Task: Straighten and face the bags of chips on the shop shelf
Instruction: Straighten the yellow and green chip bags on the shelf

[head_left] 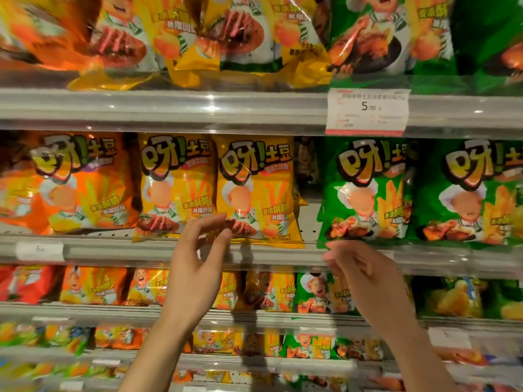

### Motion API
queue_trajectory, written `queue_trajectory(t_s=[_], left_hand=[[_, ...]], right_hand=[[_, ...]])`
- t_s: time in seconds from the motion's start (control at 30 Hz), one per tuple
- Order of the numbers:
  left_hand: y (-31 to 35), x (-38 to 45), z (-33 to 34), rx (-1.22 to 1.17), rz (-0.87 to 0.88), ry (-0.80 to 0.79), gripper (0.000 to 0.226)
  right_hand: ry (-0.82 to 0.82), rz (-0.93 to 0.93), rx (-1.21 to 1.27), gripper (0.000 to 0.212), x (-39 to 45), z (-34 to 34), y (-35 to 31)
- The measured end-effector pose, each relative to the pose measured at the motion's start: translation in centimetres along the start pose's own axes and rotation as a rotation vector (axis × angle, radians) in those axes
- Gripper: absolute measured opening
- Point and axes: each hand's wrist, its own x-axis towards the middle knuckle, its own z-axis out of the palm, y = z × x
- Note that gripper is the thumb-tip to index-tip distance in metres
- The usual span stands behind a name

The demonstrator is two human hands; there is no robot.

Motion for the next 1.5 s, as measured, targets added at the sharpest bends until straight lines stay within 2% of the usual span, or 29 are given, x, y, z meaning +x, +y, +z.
queue_trajectory(t_s=[0.17, 0.27, 0.37, 0.47, 0.6, 0.73, 0.83, 0.9, 0.97, 1.23, 1.4, 1.5], left_hand=[[0.1, 4.1, 1.5, 0.214, 0.107, 0.015, 0.048], [0.5, 6.2, 2.8, 0.259, 0.077, -0.056, 0.064], [0.8, 7.5, 3.9, 0.288, 0.042, -0.088, 0.077], [0.7, 8.0, 4.6, 0.233, 0.065, -0.039, 0.081], [0.6, 7.7, 4.9, 0.183, 0.077, -0.1, 0.085], [1.0, 9.2, 4.6, 0.09, -0.002, -0.146, 0.091], [2.2, 10.5, 4.5, 0.007, -0.162, -0.159, 0.075], [2.5, 11.1, 4.5, -0.04, -0.22, -0.16, 0.051], [2.6, 11.2, 4.6, -0.059, -0.23, -0.186, 0.043], [2.7, 10.6, 4.5, -0.035, -0.166, -0.17, 0.061], [2.4, 10.5, 5.2, -0.018, -0.126, -0.176, 0.07], [1.7, 11.0, 5.5, 0.014, -0.141, -0.184, 0.079]], right_hand=[[-0.086, -0.107, -0.029, 0.018, 0.9, 2.1, -2.2], [-0.098, -0.062, -0.06, 0.011, 1.7, 3.2, -3.3], [-0.103, -0.052, -0.086, 0.013, 2.6, 4.4, -3.9], [-0.028, -0.07, -0.092, 0.03, 3.6, 5.9, -4.3], [0.03, -0.038, -0.002, 0.056, 5.9, 7.5, -4.1], [0.02, 0.042, 0.06, 0.08, 7.9, 8.5, -4.3], [0.034, 0.062, -0.083, 0.08, 9.9, 8.0, -5.3], [0.005, 0.089, -0.143, 0.081, 10.9, 7.8, -5.9], [-0.038, 0.073, -0.168, 0.078, 11.2, 8.0, -6.4], [0.053, 0.092, -0.059, 0.06, 10.7, 9.5, -5.9], [0.15, 0.108, -0.09, 0.084, 10.3, 9.5, -5.5], [0.175, 0.09, -0.128, 0.064, 10.4, 9.2, -5.2]])
